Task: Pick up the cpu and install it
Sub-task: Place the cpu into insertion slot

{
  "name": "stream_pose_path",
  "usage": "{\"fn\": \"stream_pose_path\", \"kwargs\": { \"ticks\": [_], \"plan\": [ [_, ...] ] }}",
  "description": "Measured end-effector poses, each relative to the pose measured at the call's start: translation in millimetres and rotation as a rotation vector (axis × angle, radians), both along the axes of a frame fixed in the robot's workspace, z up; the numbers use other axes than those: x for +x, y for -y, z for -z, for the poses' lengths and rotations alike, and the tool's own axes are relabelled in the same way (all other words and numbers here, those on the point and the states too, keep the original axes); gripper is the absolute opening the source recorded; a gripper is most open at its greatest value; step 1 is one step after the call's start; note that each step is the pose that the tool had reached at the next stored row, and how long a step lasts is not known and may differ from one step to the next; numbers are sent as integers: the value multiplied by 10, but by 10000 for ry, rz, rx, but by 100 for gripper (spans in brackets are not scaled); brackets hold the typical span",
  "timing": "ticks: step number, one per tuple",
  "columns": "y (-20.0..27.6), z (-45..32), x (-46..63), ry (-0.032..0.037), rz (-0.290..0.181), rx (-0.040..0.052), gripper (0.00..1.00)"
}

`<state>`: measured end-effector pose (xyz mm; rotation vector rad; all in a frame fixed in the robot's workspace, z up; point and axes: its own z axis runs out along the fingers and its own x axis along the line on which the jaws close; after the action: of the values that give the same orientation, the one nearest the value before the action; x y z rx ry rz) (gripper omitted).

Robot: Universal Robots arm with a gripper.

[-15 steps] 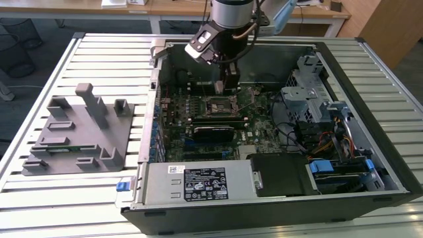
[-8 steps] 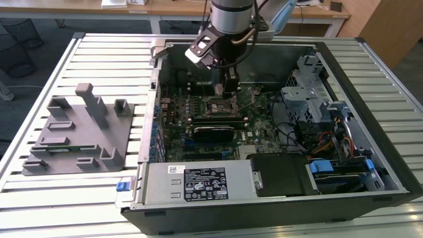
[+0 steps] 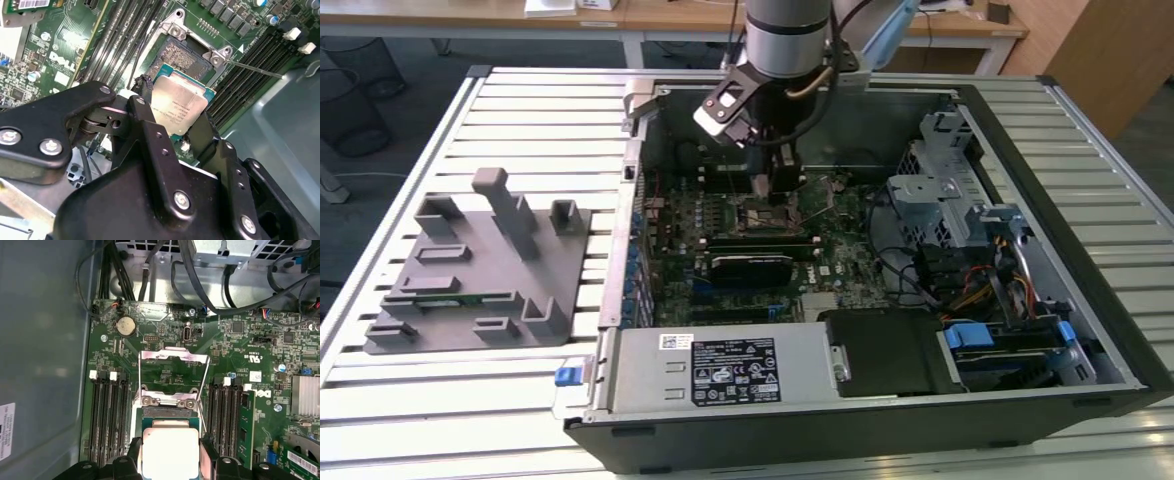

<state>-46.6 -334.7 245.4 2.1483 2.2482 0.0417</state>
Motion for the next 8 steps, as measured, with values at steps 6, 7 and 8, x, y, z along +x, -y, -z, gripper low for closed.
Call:
{"fn": "stream_pose_path", "kwargs": {
  "ticks": [6,7,8],
  "plan": [
    [0,80,-9,0,22,0,54],
    [0,88,-12,-1,24,-1,54],
    [0,95,-18,1,24,0,54]
  ]
}}
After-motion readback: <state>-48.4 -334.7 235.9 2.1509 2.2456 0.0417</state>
